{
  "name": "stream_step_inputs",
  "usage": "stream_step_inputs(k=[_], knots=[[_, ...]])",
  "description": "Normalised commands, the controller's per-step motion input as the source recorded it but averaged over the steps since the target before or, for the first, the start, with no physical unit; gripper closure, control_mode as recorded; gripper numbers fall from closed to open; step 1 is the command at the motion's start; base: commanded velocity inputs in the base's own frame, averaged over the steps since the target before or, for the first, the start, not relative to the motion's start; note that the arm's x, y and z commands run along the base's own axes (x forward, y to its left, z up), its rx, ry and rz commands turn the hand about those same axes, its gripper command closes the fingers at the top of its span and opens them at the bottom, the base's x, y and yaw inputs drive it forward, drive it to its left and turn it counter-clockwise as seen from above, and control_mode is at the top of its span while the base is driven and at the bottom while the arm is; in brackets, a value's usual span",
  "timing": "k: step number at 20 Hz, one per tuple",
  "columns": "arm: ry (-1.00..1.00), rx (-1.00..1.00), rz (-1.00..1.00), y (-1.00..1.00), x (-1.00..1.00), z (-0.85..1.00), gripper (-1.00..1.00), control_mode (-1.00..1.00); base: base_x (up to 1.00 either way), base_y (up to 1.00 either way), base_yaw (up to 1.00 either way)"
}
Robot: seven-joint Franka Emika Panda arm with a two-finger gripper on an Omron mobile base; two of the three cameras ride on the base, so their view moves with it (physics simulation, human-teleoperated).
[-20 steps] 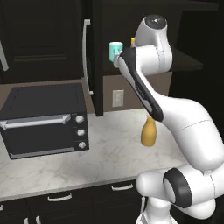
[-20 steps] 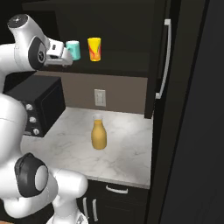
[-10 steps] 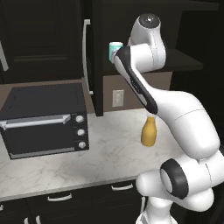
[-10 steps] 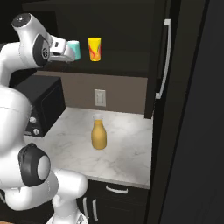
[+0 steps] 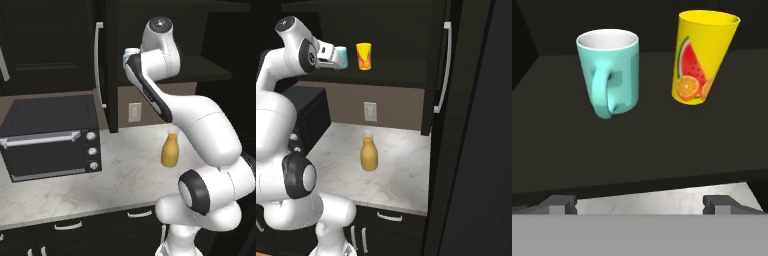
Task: There is a tray on the dining counter. Grab the cup, mug, and pitcher and place them on the tray. The pitcher may be placed next to the tray if it cannot fit the tray.
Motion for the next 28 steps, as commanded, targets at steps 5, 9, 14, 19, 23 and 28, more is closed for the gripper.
stream_step_inputs(k=[5, 9, 14, 19, 23, 28], knots=[[0.0, 0.0, -0.06, 0.11, 0.39, 0.0, -1.0, -1.0, 0.0, 0.0, 0.0], [0.01, 0.0, -0.05, 0.03, 0.41, 0.0, -1.0, -1.0, 0.0, 0.0, 0.0], [0.01, 0.0, -0.04, 0.0, 0.38, 0.0, -1.0, -1.0, 0.0, 0.0, 0.0], [0.0, 0.0, -0.03, 0.0, 0.33, 0.0, -1.0, -1.0, 0.0, 0.0, 0.0], [0.01, 0.0, -0.02, 0.0, 0.28, 0.0, -1.0, -1.0, 0.0, 0.0, 0.0], [0.01, 0.0, -0.02, 0.0, 0.19, 0.0, -1.0, -1.0, 0.0, 0.0, 0.0]])
